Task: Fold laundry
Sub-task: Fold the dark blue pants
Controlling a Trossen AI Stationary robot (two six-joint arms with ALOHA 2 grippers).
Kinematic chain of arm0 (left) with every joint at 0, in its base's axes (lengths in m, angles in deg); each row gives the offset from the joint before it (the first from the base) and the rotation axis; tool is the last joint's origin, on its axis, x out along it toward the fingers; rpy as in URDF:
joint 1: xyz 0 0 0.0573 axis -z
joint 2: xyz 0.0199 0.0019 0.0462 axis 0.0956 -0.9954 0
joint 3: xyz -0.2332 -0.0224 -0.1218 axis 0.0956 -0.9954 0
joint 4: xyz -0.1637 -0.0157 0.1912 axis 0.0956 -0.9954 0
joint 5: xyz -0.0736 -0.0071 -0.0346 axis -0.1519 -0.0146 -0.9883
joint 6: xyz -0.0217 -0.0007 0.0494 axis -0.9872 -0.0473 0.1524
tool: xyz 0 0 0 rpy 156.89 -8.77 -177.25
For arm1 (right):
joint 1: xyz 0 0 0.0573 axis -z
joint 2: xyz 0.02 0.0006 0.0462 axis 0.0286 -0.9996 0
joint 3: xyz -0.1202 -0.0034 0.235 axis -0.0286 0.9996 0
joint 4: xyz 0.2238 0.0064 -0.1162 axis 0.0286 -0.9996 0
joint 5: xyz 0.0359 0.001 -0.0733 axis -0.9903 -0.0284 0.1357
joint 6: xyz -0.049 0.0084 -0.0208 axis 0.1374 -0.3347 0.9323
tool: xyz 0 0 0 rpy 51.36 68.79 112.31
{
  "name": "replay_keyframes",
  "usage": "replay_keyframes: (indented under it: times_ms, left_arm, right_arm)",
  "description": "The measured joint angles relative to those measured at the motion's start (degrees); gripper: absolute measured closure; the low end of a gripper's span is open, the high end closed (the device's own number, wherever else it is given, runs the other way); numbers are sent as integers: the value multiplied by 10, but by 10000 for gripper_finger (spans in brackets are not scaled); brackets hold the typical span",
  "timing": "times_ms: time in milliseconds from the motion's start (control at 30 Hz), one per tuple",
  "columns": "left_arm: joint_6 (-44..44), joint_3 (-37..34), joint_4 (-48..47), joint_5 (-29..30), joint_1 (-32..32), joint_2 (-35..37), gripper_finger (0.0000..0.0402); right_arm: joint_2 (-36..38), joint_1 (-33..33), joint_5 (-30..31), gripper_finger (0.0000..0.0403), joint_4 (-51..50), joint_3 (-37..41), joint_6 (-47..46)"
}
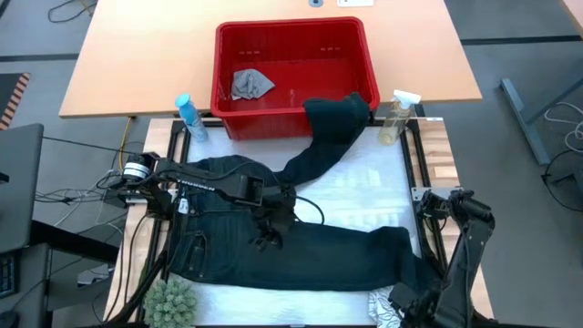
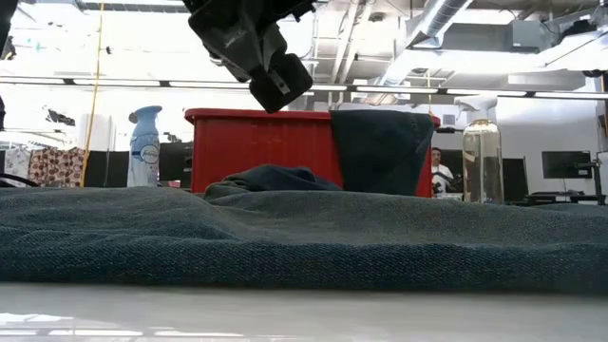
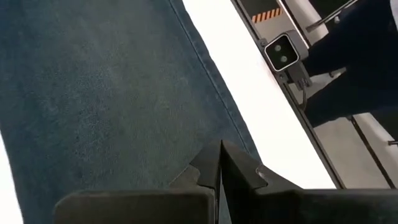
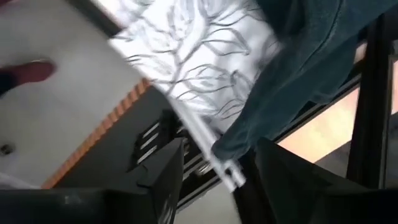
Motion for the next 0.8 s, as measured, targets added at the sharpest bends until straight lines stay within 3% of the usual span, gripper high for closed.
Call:
replay_keyframes:
  times_ms: [233, 467, 800]
  left_arm:
    - [-14, -56, 47, -1, 4, 0, 401]
    - [-29, -115, 96, 0, 4, 0, 401]
    - [-29, -148, 112, 1, 4, 0, 401]
  right_arm:
    - [-10, -1, -8, 211, -1, 56, -9]
    - [-10, 7, -8, 381, 0, 83, 3]
    - [-8, 53, -19, 389, 1, 82, 84]
